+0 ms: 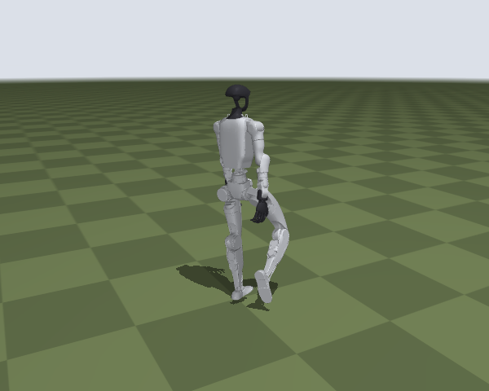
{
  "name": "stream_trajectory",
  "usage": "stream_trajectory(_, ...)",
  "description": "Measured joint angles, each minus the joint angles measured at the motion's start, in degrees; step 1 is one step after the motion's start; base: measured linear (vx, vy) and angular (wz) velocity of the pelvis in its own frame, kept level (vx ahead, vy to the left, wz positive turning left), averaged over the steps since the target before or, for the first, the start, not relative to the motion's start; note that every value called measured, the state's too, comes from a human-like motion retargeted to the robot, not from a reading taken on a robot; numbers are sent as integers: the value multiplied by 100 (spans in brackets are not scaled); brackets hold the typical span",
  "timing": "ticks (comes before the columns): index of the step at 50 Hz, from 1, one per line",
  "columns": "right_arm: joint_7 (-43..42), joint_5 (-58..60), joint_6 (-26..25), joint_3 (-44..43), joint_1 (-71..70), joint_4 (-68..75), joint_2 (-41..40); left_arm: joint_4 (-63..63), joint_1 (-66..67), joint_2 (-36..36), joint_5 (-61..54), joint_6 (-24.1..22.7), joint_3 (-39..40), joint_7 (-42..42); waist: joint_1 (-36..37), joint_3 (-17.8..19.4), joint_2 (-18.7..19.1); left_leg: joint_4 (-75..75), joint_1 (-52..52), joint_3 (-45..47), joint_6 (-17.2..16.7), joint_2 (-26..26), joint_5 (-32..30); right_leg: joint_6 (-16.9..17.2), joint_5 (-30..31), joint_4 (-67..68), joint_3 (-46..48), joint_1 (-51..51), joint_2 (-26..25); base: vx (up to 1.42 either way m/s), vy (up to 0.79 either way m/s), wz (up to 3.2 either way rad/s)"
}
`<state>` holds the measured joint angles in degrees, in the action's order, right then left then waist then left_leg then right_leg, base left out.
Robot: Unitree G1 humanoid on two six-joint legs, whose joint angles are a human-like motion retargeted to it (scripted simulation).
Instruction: In place motions
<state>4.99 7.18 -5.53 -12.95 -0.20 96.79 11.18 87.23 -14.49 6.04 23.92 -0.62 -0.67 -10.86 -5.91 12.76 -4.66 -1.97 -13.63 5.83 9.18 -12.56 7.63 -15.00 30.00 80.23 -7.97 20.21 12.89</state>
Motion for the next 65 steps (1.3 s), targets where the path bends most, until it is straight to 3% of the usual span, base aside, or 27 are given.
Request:
stream_trajectory(5,626,-380,-468,-209,519,62,107,-590,-654,-218,-147,-276,209,-183,-620,208,190,-75,99,-230,-27,399,-63,0,0,1077,118,900,-358,-3,6,52)
stream_trajectory(10,748,-338,-777,-328,1053,62,79,-1029,-991,-369,-469,-537,20,-372,-749,214,254,-132,156,-237,-103,637,-59,0,0,1284,594,1246,-225,0,-7,4)
stream_trajectory(15,745,-450,-898,-350,1088,62,23,-1297,-941,-325,-604,-720,-235,-55,-650,172,186,-143,176,-51,-70,537,-29,0,0,702,784,848,28,-2,0,-34)
stream_trajectory(19,693,-692,-648,-309,836,62,-47,-1393,-585,-242,-333,-779,-512,-17,-349,12,80,-104,200,206,-92,383,14,40,0,-179,963,192,207,1,-7,-73)
stream_trajectory(20,655,-737,-544,-288,752,62,-70,-1376,-472,-227,-263,-778,-583,-19,-260,-45,60,-94,223,260,-100,354,21,101,0,-466,1026,9,236,-2,-6,-68)
stream_trajectory(25,347,-632,-97,-29,375,-318,-238,-894,141,-187,9,-588,-724,102,203,-337,-16,-5,479,598,-31,235,-47,1380,0,-2961,669,-983,-279,-16,2,-79)
stream_trajectory(27,107,-431,60,156,304,-610,-367,-619,396,-151,100,-435,-719,154,478,-644,444,84,842,813,-93,843,-159,1420,-123,-5429,1200,-1665,-854,-22,1,-122)
stream_trajectory(28,17,-317,124,233,218,-736,-364,-499,471,-141,141,-367,-716,165,577,-732,522,76,948,861,-105,919,-153,1364,-490,-6170,1723,-1915,-809,-7,-8,-73)
stream_trajectory(30,-126,-59,218,357,68,-953,-359,-268,605,-140,232,-223,-694,246,606,-783,473,35,1008,795,-102,810,-116,1638,-1384,-6999,2065,-2212,-807,1,-12,-12)
stream_trajectory(33,-260,317,293,522,-173,-1228,-390,-29,732,-146,279,-90,-541,490,734,-715,380,41,989,864,-139,715,-78,1777,-2258,-7410,1780,-2249,-828,-2,-16,-22)
stream_trajectory(37,-422,645,449,602,-319,-1382,-414,110,795,-143,160,-65,-439,552,694,-667,388,68,1028,906,-231,718,-80,2025,-2701,-7688,1986,-2310,-808,-4,-13,-1)
stream_trajectory(48,132,329,346,309,312,-174,-172,-124,996,-121,414,-155,-347,492,360,-762,490,-5,1154,694,-485,868,-31,2286,-2270,-7572,2047,-2313,-941,2,-19,24)
stream_trajectory(52,244,-166,-14,226,578,62,-27,-587,1391,-83,625,-250,-127,528,319,-707,496,-211,1139,681,-517,874,148,2407,-2196,-7604,2034,-2411,-967,2,-17,5)
stream_trajectory(57,47,-1333,-34,311,447,62,-25,-802,2107,17,601,-530,358,974,468,-635,356,-1271,1509,941,-351,853,406,2644,-2057,-7612,1872,-2489,-802,0,-16,-16)
stream_trajectory(61,-98,-1709,305,497,-228,62,-212,-467,2669,184,422,-386,665,1315,435,-541,-3,-3432,2604,1057,-174,1112,-670,2920,-1998,-7648,1914,-2608,-487,-4,-22,49)
stream_trajectory(63,-141,-1738,481,526,-743,62,-338,-204,2935,290,413,-260,755,1408,618,-453,-142,-4669,3437,863,86,1102,-1166,2992,-2007,-7661,1854,-2635,-392,-10,-23,-3)
stream_trajectory(65,-175,-1802,670,519,-1327,62,-441,92,3182,382,491,-90,755,1437,873,-394,-210,-5914,4194,1045,214,1388,-871,2995,-2040,-7652,1819,-2626,-344,-10,-17,-22)
